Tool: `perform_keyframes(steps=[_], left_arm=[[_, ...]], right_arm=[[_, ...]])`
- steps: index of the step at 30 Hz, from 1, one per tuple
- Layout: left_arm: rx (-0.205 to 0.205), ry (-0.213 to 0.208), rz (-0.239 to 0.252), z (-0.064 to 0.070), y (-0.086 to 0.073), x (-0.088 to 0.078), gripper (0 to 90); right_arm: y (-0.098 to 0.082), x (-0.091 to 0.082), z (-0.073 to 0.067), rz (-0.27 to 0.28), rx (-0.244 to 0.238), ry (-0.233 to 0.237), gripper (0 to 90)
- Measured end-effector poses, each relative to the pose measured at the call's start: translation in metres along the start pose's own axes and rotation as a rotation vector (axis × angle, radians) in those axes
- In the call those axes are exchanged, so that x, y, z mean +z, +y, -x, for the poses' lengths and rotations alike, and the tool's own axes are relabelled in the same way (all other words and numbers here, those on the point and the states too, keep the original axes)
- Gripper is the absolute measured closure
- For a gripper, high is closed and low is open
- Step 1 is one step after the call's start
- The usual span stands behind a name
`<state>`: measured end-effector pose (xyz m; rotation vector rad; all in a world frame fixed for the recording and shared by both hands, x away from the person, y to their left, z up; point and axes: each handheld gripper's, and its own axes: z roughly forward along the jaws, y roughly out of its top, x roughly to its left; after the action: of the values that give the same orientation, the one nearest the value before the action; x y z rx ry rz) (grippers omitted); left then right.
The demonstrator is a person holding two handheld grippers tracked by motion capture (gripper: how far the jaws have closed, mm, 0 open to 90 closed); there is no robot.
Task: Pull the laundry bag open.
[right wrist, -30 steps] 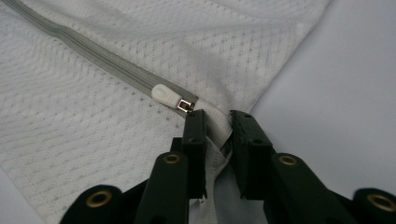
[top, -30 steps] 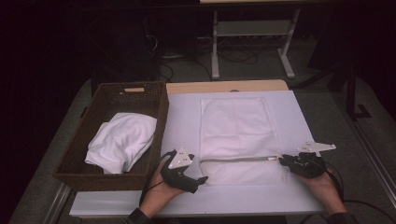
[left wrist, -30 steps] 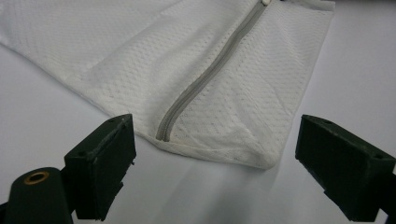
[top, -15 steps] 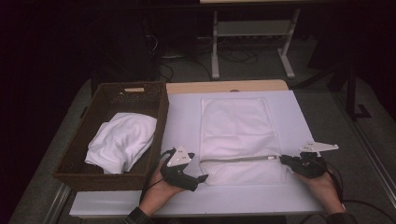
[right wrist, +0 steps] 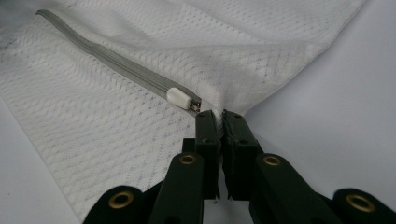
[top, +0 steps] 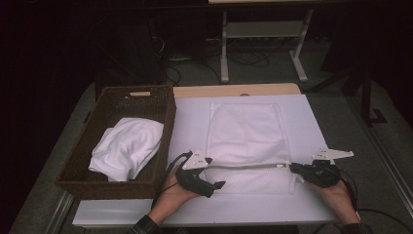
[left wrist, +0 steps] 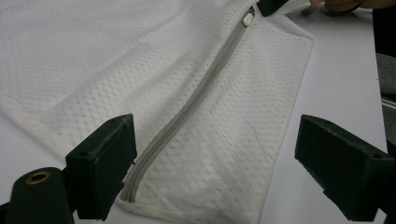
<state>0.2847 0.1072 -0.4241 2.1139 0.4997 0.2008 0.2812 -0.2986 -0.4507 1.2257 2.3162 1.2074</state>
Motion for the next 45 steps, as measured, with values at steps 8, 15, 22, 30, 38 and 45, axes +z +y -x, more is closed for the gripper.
perform_keyframes(steps=[8,15,22,30,38,45], left_arm=[[0.014,-0.035,0.012,0.001,0.007,0.008,12.8],[0.022,-0.055,0.012,0.002,0.012,0.017,13.4],[0.024,-0.078,0.019,0.002,0.018,0.024,13.9],[0.034,-0.109,0.023,0.006,0.029,0.037,14.9],[0.043,-0.145,0.034,0.008,0.038,0.051,20.5],[0.06,-0.167,0.045,0.011,0.048,0.061,27.6]], right_arm=[[0.002,-0.004,-0.002,0.024,-0.006,0.008,85.1],[0.003,-0.006,-0.006,0.041,-0.01,0.023,85.1],[0.004,-0.007,-0.007,0.046,-0.015,0.03,85.1],[0.005,-0.008,-0.008,0.06,-0.022,0.04,85.1],[0.007,-0.01,-0.01,0.076,-0.04,0.048,85.1],[0.007,-0.01,-0.011,0.078,-0.053,0.055,85.0]])
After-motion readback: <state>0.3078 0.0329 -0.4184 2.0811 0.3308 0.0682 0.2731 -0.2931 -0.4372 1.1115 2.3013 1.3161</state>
